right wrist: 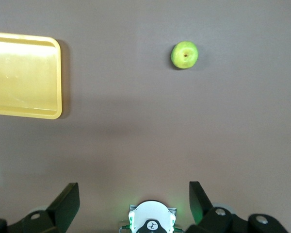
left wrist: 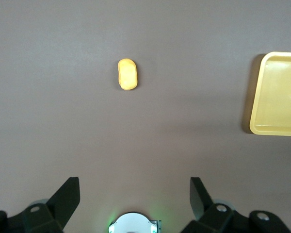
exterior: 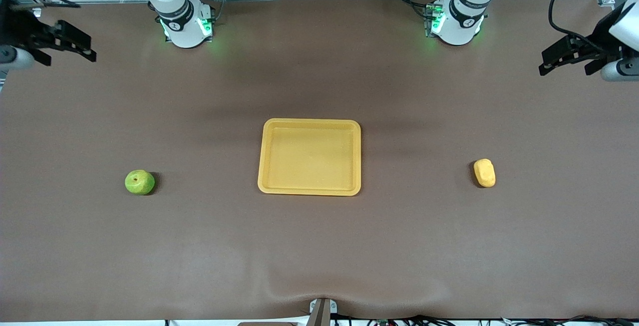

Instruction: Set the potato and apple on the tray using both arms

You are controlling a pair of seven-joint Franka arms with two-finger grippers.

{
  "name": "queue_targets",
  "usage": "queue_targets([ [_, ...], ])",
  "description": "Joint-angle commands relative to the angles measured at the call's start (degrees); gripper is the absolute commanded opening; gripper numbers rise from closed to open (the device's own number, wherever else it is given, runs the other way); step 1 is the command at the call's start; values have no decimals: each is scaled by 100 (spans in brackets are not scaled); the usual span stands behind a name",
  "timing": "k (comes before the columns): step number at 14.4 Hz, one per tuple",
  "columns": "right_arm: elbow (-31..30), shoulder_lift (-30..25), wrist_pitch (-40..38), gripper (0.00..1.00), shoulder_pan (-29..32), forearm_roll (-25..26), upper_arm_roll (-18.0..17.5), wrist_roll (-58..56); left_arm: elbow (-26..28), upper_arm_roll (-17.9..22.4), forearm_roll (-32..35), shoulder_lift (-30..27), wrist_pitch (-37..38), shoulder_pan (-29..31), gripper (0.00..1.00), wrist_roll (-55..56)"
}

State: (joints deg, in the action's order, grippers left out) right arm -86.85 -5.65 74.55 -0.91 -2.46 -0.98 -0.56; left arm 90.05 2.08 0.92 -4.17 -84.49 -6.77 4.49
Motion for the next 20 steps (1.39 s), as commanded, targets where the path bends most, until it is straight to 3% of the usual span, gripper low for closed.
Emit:
queue_targets([
  [1,-192,-190,85,100,83,96,-25,30,-225,2,-4,180,46,18,100,8],
  [8,-210,-173,349,100,118,79,-25,56,-374,64,-21,364,46,45,100,-107],
  [20,-245,-94,297,100,162,70,-17,65,-50,55,-30,338,2,27,100,-36],
])
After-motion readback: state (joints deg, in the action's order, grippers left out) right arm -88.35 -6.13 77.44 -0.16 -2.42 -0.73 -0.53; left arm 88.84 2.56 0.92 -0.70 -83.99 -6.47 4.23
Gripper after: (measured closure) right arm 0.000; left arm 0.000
